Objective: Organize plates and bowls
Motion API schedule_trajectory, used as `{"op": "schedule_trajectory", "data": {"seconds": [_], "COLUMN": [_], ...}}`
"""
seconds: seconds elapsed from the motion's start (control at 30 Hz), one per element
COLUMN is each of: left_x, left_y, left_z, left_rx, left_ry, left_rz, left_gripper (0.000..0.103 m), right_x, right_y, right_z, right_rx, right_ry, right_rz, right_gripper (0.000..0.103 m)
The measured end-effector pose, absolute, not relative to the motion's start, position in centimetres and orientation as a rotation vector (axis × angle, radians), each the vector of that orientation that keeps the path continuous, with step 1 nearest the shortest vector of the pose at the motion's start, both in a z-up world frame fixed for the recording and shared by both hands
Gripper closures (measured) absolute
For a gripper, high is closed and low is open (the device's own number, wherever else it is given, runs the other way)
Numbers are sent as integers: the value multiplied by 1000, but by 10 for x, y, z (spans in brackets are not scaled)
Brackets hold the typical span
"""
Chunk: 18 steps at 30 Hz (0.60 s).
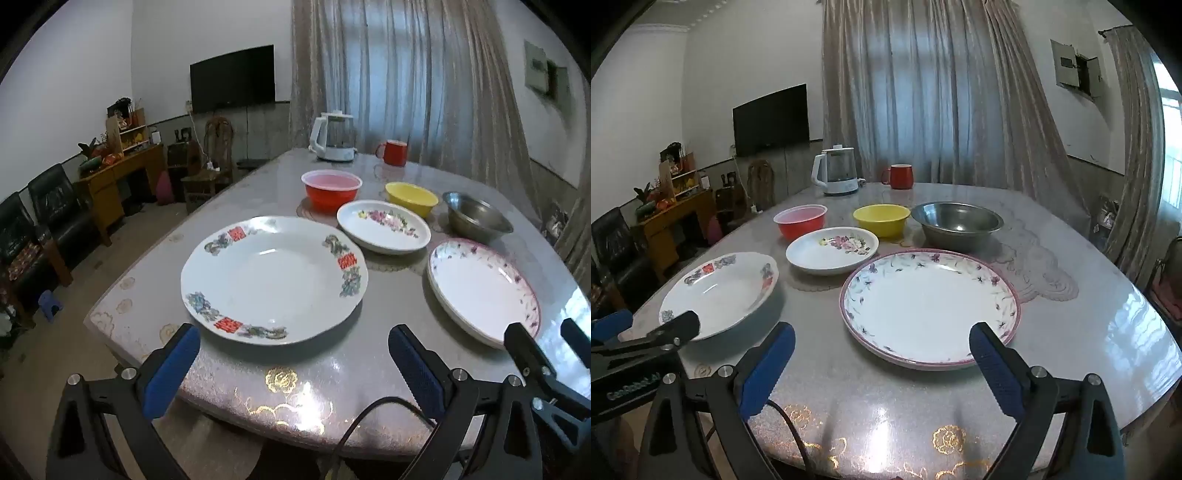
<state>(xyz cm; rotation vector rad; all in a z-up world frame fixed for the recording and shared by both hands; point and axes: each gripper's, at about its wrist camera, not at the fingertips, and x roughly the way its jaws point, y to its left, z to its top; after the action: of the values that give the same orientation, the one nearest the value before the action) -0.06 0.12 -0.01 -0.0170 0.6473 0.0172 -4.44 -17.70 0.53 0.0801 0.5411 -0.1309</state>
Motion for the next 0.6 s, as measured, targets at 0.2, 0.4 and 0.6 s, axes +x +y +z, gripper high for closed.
{"op": "schedule_trajectory", "data": {"seconds": [0.2, 0.4, 0.6], "left_x": [-1, 6, 6], "left_y": [12, 13, 10], "left_z": [-17, -12, -10], "left_rx": [-36, -34, -19], "left_ry": [692, 730, 734], "left_rz": [32, 59, 55], "left_gripper": [0, 0, 0], "right_x": [-41, -41, -42], "right_y": [-180, -177, -176], "right_z": [1, -7, -5], "right_rx": [139, 129, 135], "right_ry": [572, 615, 623], "right_rz": [-101, -98, -98], "right_gripper": [6, 6, 6]}}
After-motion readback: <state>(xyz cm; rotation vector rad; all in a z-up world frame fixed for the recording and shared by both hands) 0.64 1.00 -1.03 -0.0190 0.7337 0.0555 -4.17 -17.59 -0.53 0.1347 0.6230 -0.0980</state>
